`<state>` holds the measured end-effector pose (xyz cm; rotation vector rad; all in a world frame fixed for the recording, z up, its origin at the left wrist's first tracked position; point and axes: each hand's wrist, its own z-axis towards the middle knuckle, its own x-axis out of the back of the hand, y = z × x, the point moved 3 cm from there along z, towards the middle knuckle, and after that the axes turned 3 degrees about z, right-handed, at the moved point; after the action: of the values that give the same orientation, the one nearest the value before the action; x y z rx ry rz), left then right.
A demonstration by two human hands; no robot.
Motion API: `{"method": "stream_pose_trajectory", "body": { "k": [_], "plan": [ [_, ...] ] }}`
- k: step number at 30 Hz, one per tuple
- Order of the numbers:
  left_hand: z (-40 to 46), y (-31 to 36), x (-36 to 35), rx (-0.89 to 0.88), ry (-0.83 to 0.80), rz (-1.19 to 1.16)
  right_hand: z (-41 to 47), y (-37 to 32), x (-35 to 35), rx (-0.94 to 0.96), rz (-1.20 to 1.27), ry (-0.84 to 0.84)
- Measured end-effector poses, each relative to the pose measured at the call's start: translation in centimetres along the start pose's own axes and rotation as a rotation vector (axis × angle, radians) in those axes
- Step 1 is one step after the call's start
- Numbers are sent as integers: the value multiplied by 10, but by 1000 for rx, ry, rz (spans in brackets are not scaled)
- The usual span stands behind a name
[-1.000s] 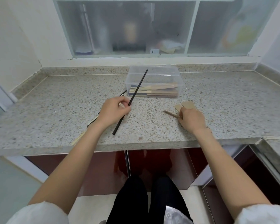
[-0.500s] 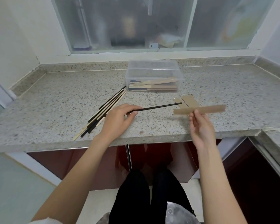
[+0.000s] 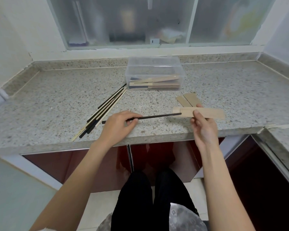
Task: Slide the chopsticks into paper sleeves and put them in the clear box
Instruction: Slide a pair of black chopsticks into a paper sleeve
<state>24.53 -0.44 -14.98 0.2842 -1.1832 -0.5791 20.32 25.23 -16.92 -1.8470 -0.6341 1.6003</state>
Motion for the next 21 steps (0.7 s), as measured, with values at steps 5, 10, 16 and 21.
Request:
{"method": "stream_pose_trajectory", "body": {
  "k": [5,10,16,21],
  "plan": [
    [0,-1,4,16,16,15,0,2,-1,-2,-18,10],
    [1,-3,2,23,16,22,-1,2,-3,18,-58,56],
    [1,-2,-2,26,16,2,-1,6,-10,35,-133,11],
    [-2,-2,-4,27,19,-9,-1,9,-10,64,-147,37]
  ]
}}
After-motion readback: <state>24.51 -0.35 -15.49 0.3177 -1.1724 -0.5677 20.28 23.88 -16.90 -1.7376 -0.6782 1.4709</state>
